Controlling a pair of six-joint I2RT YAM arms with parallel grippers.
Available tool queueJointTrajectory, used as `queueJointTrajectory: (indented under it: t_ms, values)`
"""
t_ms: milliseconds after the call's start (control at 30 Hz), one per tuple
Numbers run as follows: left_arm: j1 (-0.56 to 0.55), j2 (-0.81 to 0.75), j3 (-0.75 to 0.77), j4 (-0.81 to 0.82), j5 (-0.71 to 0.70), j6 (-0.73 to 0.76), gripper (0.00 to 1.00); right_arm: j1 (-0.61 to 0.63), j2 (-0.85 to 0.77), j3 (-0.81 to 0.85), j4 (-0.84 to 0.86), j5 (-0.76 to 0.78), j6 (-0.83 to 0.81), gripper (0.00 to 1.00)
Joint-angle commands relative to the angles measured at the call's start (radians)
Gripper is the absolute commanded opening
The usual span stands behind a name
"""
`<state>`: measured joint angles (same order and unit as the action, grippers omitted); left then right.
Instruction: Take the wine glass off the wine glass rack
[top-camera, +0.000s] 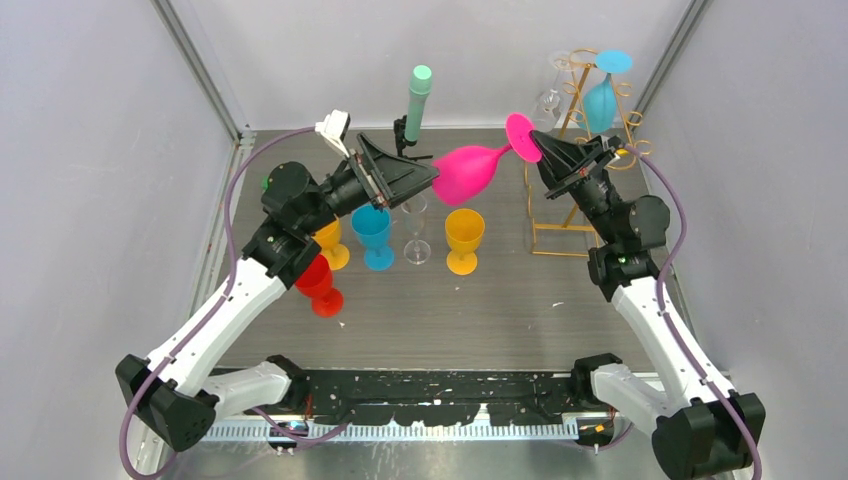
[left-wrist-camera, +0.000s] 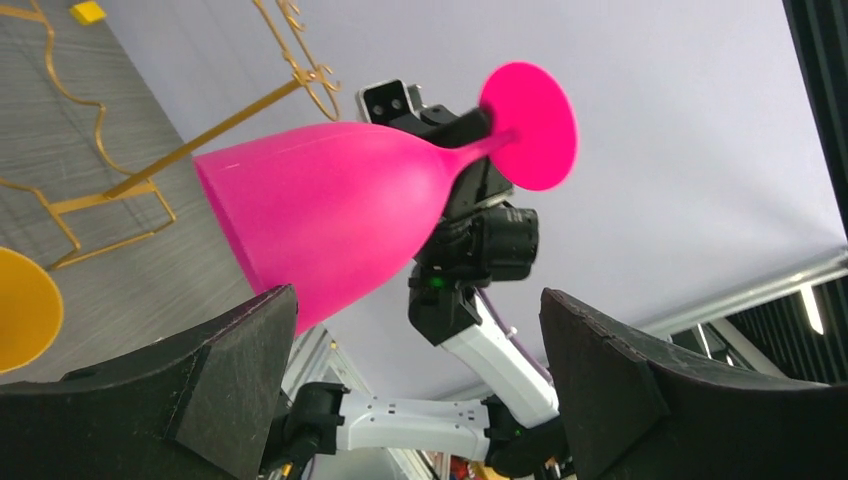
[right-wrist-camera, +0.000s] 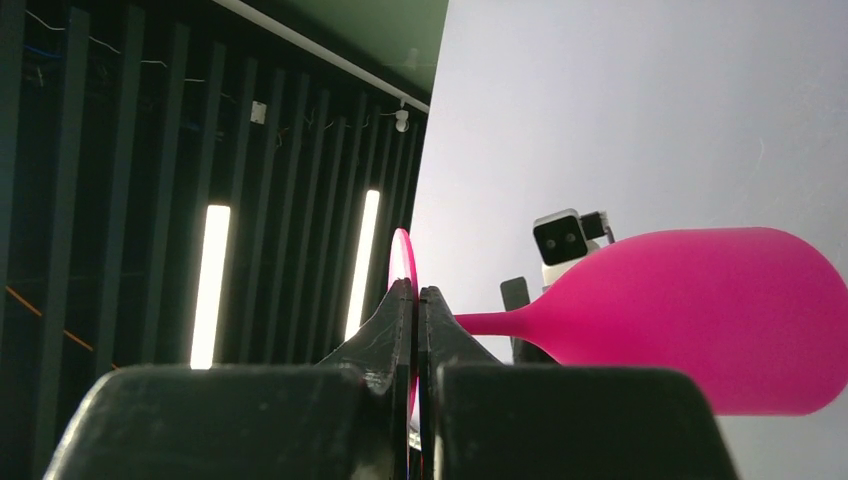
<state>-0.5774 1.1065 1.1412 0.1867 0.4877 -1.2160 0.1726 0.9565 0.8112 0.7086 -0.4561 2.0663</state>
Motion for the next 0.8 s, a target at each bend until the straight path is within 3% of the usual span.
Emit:
queueJointTrajectory:
  t_ms: [0,267,533,767]
  values:
    - [0.004,-0.039,-0.029,-0.022,-0.106,-0.006,0.94,0.029,-0.022,0.014,0.108,0.069,0.037,0.00]
    - [0.004,-0.078,-0.060,-0.055,-0.166,-0.006,0.95,0.033,-0.065,0.013,0.022,0.088,-0.039,0.00]
    - [0.004,-0.058,-0.056,0.089,-0.065,-0.085,0.93,0.068,-0.046,0.002,0.032,0.093,-0.039,0.00]
    - [0.004,-0.052,-0.106,0.302,-0.047,-0.241,0.65,0.118,0.021,-0.013,0.111,0.111,-0.020,0.01]
